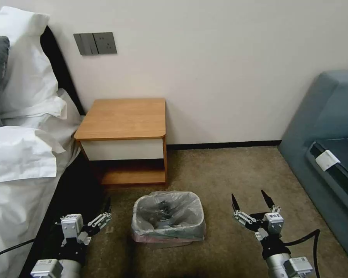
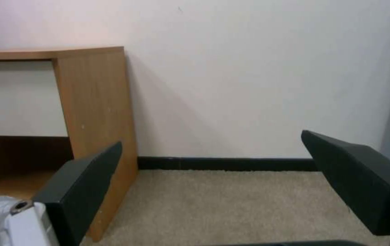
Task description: Pick up the garbage bag from the table and place it over the trash can.
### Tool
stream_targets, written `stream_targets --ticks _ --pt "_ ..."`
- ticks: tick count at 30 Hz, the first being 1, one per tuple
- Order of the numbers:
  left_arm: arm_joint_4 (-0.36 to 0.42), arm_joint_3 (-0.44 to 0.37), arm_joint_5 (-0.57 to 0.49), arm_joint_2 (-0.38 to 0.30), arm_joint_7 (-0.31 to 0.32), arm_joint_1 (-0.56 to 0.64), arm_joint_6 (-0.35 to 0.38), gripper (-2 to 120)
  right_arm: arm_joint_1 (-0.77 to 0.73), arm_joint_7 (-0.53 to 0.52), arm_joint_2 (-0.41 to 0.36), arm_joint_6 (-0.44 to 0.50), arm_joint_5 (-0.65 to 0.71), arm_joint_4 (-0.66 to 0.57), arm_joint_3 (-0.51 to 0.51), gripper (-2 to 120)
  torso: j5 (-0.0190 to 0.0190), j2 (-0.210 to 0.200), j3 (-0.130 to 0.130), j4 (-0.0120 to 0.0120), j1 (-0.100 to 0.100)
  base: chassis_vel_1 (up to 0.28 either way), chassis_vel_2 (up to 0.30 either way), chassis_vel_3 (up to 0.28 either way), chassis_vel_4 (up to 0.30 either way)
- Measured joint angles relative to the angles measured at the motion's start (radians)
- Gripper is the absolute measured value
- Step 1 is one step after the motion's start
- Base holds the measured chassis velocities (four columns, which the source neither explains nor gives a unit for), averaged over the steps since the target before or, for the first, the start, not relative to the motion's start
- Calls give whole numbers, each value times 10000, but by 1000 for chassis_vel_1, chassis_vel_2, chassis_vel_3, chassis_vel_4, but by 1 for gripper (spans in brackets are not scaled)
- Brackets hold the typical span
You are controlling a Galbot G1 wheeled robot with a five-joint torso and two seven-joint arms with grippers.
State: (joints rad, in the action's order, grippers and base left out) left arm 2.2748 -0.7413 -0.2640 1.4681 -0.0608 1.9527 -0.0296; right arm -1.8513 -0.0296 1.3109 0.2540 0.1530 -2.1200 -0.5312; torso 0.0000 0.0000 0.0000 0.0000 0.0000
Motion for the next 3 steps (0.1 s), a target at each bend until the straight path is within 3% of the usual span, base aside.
stream_targets --ticks 3 --pt "0 2 1 -1 2 -1 2 100 2 -1 -2 -2 0 -1 2 100 0 0 0 0 0 0 0 0 0"
